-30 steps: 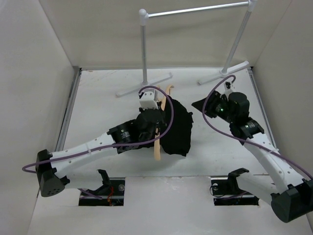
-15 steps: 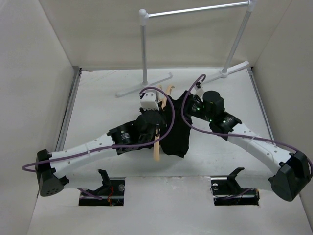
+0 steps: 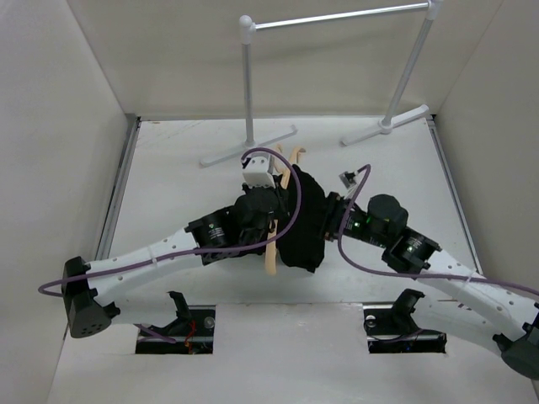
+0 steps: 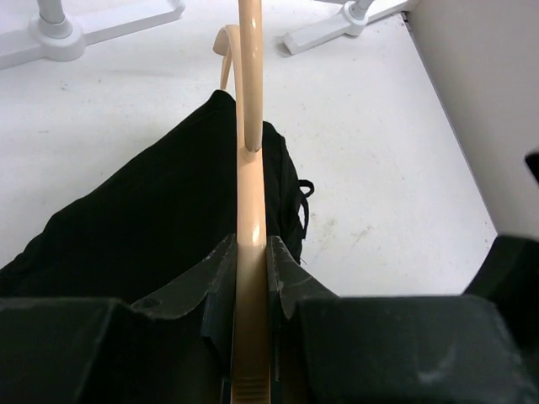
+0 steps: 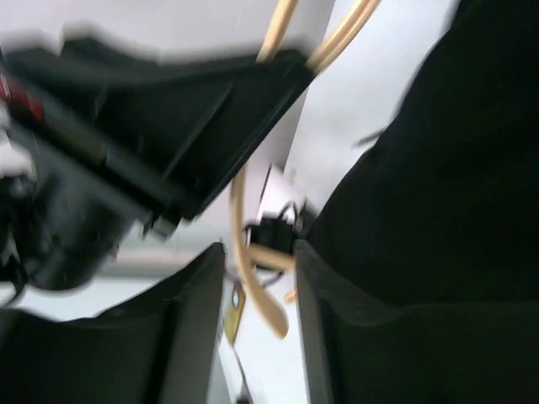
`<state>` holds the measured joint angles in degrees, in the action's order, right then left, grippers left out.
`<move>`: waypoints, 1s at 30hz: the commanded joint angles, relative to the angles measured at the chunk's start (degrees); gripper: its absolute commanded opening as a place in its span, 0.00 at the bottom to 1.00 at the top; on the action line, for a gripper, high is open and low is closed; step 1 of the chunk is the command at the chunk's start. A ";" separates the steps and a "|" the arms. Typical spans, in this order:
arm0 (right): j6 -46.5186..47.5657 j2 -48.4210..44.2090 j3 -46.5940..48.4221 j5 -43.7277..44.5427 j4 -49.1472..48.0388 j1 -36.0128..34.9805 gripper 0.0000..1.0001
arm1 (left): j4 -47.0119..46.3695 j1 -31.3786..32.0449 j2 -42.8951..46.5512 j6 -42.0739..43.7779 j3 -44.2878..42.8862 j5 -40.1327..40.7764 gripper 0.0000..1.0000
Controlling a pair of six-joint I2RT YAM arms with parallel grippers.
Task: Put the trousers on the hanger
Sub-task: Place the hanger at the clothesline.
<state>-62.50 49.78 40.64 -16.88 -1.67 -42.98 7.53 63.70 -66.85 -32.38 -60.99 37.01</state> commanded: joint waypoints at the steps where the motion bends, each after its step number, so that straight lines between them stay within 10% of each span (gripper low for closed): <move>1: 3.34 0.31 1.89 0.62 0.00 -6.08 0.47 | -6.82 -0.20 -0.30 0.13 -2.64 -1.06 0.00; 6: 8.87 4.88 6.11 4.74 0.27 -12.07 0.61 | -7.00 -0.20 -0.74 -0.05 -2.99 -1.59 0.00; 15: 14.16 11.65 7.96 8.09 -4.65 -14.19 0.57 | -6.74 0.50 -0.21 -0.75 -2.38 -0.98 0.00; 23: 14.34 10.17 4.01 10.90 -11.24 -16.12 0.10 | -6.56 0.33 0.58 -2.16 -1.59 -0.54 0.00; 30: 13.02 3.31 1.11 12.32 -13.97 -15.25 0.00 | -6.48 -0.38 2.60 -3.83 -0.97 -0.10 0.19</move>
<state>-49.06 56.58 41.74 -6.00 -9.08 -58.54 5.50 63.64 -68.20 -34.96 -60.99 35.94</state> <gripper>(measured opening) 0.220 0.183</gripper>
